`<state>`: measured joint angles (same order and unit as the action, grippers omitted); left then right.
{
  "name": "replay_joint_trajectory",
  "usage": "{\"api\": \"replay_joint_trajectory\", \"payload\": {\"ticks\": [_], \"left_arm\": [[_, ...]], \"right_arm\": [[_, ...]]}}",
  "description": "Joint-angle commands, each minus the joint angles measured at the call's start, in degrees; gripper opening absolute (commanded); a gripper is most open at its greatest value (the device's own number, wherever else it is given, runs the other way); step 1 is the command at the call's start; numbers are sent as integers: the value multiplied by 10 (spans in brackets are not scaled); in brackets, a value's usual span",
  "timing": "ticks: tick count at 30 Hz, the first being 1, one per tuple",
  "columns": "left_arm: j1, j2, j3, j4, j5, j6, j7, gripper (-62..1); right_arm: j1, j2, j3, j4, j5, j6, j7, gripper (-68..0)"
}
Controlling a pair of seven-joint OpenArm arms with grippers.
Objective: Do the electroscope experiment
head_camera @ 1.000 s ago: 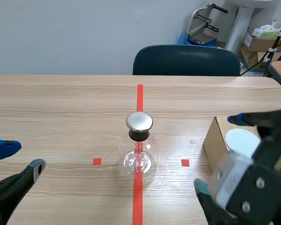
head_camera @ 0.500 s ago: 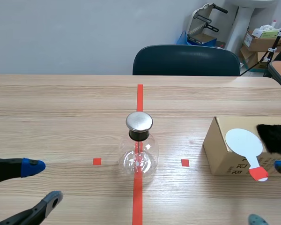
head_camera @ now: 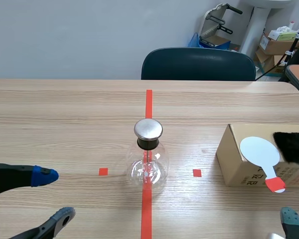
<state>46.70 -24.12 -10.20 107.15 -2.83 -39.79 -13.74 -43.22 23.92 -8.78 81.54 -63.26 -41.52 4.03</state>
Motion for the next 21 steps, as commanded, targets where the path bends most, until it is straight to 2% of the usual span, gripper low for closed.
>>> {"api": "replay_joint_trajectory", "payload": {"ticks": [1, 6, 12, 15, 21], "left_arm": [[3, 3, -1, 14, -8, -1, -8, -242], [3, 3, -1, 17, -8, -1, -16, -242], [7, 1, 2, 17, -8, -1, -38, -242], [20, -11, 13, 17, -7, -1, -71, -242], [40, -27, 31, 17, -7, -1, -103, -242]], "right_arm": [[13, 2, -1, 5, -5, -33, 5, 4], [49, -7, -3, -23, -4, -33, 24, 4], [64, -20, -3, -43, -4, -33, 71, 4], [69, -26, -3, -44, -4, -33, 91, 4], [69, -28, -3, -44, -6, -33, 97, 4]]}}
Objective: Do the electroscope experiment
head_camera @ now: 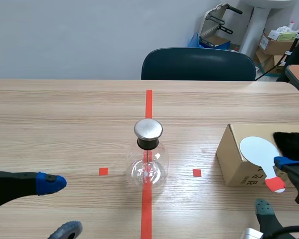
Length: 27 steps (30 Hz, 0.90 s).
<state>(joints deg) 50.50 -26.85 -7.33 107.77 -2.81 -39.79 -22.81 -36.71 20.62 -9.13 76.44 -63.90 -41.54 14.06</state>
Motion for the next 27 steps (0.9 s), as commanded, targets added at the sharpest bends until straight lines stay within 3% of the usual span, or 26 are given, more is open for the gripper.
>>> {"api": "replay_joint_trajectory", "payload": {"ticks": [1, 5, 10, 17, 23, 27], "left_arm": [[2, -1, 5, 10, -7, -1, -12, -242], [3, -15, 21, 10, -7, -1, -14, -242], [5, -30, 40, 10, -7, -1, -14, -242], [5, -30, 43, 10, -7, -1, -12, -242], [5, -30, 43, 10, -8, -1, -12, -242], [4, -30, 43, 10, -8, -1, -12, -242]], "right_arm": [[3, 5, 1, 7, 0, -33, -8, 4], [3, 5, 2, 7, 0, -33, -14, -15], [4, 5, 2, 7, 0, -33, -17, -248], [4, 5, 2, 7, 0, -33, -17, -431], [4, 5, 2, 7, 0, -33, -25, -654], [4, 5, 2, 7, 0, -33, -26, -667]]}}
